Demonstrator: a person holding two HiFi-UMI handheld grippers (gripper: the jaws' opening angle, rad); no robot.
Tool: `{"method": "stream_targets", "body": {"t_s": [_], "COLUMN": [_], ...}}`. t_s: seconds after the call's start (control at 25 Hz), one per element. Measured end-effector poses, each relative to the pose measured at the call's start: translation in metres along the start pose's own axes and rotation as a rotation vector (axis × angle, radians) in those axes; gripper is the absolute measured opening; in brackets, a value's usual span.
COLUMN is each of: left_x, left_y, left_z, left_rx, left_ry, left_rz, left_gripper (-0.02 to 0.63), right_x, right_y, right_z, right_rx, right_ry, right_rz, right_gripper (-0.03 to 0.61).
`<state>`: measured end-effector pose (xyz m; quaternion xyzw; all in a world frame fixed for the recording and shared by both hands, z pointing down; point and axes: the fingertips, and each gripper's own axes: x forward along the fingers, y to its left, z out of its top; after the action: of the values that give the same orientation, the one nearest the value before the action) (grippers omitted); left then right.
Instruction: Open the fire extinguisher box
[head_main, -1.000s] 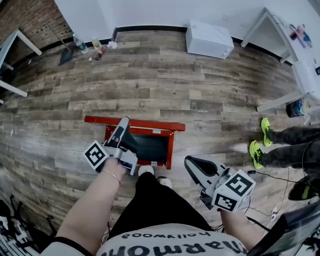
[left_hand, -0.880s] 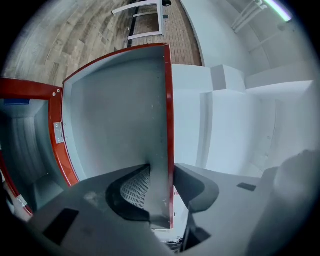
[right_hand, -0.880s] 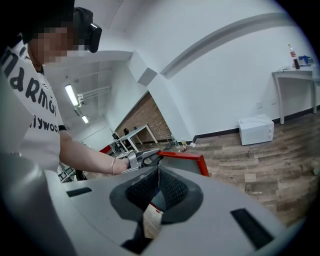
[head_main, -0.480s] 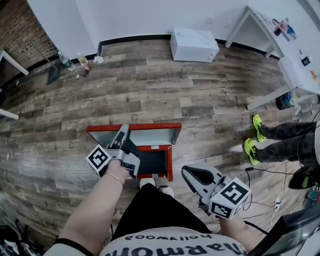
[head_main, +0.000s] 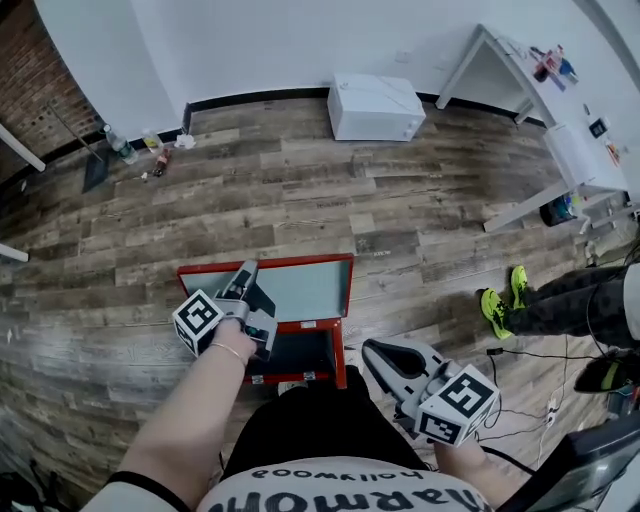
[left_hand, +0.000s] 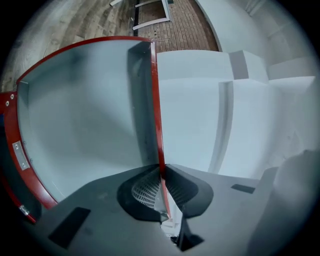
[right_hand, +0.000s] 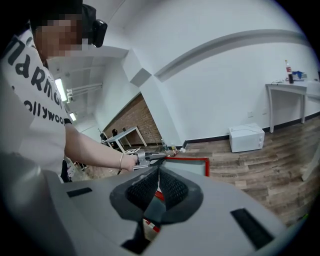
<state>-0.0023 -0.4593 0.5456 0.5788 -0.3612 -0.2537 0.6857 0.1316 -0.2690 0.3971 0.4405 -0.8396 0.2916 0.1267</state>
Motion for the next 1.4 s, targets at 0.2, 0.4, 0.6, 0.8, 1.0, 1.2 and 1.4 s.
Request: {"method": "stream_targets", "body": {"t_s": [0.2, 0.4, 0.6, 0.8, 1.0, 1.2, 1.4], "left_x": [0.014, 0.026, 0.043, 0.049, 0.053, 0.042, 0.025], "left_y": [0.005, 0.013, 0.022, 0.031, 0.022, 0.01, -0.003], "left_z": [0.001, 0.007, 0.013, 0.02, 0.017, 0.01, 0.001], "left_rx": [-0.017, -0.021, -0.017, -0.011, -0.051, -0.102, -0.059], "left_ry": [-0.024, -0.06, -0.112, -0.16, -0.22, -0.256, -0.266], "left_rz": [0.026, 0.062, 0.084, 0.08, -0.039, -0.15, -0.201], "left_gripper": [0.025, 0.025, 0.025, 0.025, 0.026, 0.028, 0.032], "right_x": [0.01, 0.022, 0.032, 0.04, 0.046, 0.046, 0.043], "right_y": [-0.015, -0.04, -0.071, -0.106, -0.131, -0.135, -0.132], "right_z": [0.007, 0.021, 0.031, 0.04, 0.051, 0.06, 0.059], "right_rx": [-0.005, -0.012, -0.019, -0.011, 0.016, 0.025, 0.006], "right_ry": [0.025, 0.052, 0.084, 0.096, 0.089, 0.082, 0.085], "right_rz": [0.034, 0.081, 0.128, 0.156, 0.181, 0.238, 0.229], "right_gripper": [0.011, 0.011, 0.009, 0.009, 0.011, 0.011, 0.011]}}
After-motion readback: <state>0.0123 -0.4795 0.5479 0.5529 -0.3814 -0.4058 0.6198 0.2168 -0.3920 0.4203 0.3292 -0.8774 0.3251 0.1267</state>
